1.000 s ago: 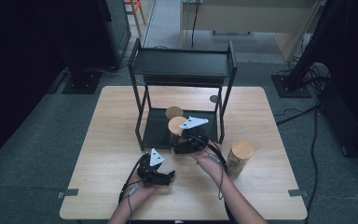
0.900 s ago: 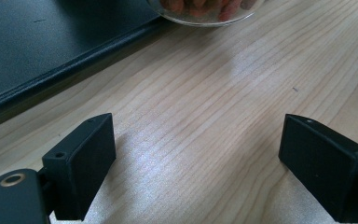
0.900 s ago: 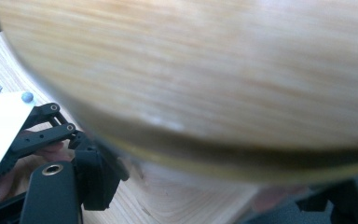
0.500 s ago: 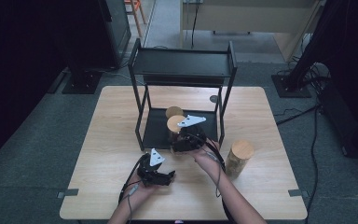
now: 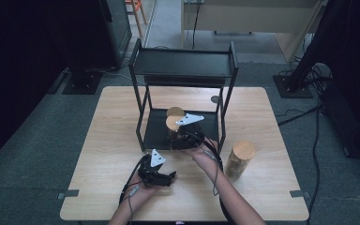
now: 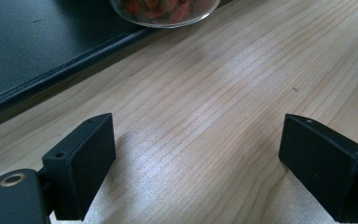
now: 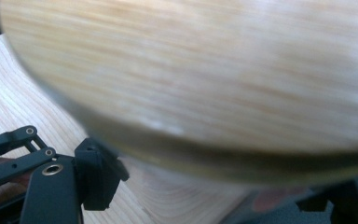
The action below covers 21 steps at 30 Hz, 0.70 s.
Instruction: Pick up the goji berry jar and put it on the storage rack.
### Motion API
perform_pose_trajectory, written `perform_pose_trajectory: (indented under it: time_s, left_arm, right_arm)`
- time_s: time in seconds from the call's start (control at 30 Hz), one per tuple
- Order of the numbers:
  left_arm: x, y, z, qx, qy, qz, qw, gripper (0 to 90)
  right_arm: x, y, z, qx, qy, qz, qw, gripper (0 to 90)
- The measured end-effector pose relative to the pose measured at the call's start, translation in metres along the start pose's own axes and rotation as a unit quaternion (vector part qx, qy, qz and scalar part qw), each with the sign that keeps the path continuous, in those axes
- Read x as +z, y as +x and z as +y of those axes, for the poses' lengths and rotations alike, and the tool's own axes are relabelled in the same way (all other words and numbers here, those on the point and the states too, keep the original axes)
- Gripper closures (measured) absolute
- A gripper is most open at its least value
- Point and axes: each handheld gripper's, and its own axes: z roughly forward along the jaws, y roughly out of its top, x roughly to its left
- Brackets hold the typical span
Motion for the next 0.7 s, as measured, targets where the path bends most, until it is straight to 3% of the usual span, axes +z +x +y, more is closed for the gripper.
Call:
perform_pose_trajectory:
  time_s: [0.7]
  left_arm:
    - [0.000, 0.000, 0.000, 0.001, 0.001, 0.000, 1.0000, 11.2]
  right_arm:
    - [0.018, -0.001, 0.008, 0.002, 0.002, -0.011, 0.9999, 25.4]
